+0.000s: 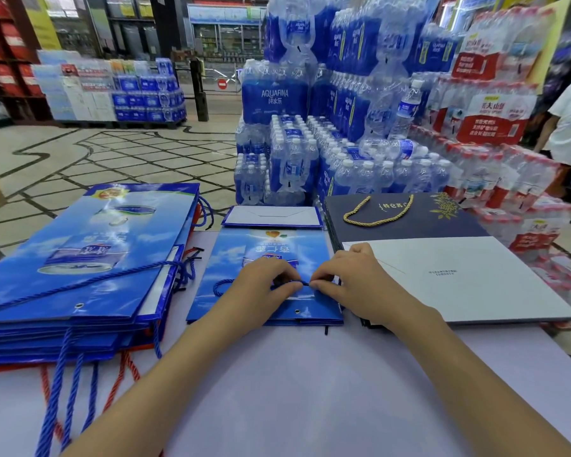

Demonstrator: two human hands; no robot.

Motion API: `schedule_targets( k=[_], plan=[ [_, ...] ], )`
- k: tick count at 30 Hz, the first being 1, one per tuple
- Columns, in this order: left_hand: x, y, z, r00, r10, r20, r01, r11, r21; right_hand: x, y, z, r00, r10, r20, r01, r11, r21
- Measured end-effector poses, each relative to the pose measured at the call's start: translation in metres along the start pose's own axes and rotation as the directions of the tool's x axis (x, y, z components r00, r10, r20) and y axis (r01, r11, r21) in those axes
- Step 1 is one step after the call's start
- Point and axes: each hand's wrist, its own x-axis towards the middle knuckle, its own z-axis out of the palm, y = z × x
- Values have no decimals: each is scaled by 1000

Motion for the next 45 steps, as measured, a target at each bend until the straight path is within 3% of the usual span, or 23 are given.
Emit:
schedule_targets(
  k=[4, 9, 16, 26, 45],
  plan=[
    [-1, 3, 0, 998, -45, -41, 40, 993, -114, -1, -4, -2, 1000, -11, 6, 11, 1000, 19],
    [-1, 6, -6, 999, -3, -40, 2, 999, -39, -1, -5, -4, 998, -42, 43, 39, 998, 51],
    [-6, 2, -20, 986, -37, 164, 39, 999, -8, -9, 8, -5, 971, -63, 232, 38, 993, 112],
    [-7, 3, -24, 941, -38, 336, 9, 996, 87, -10, 7, -8, 971, -35, 238, -3, 988, 156],
    [-8, 11, -25, 937, -67, 342, 24, 992, 128, -12, 4, -11, 976, -5, 218, -31, 986, 162]
  ],
)
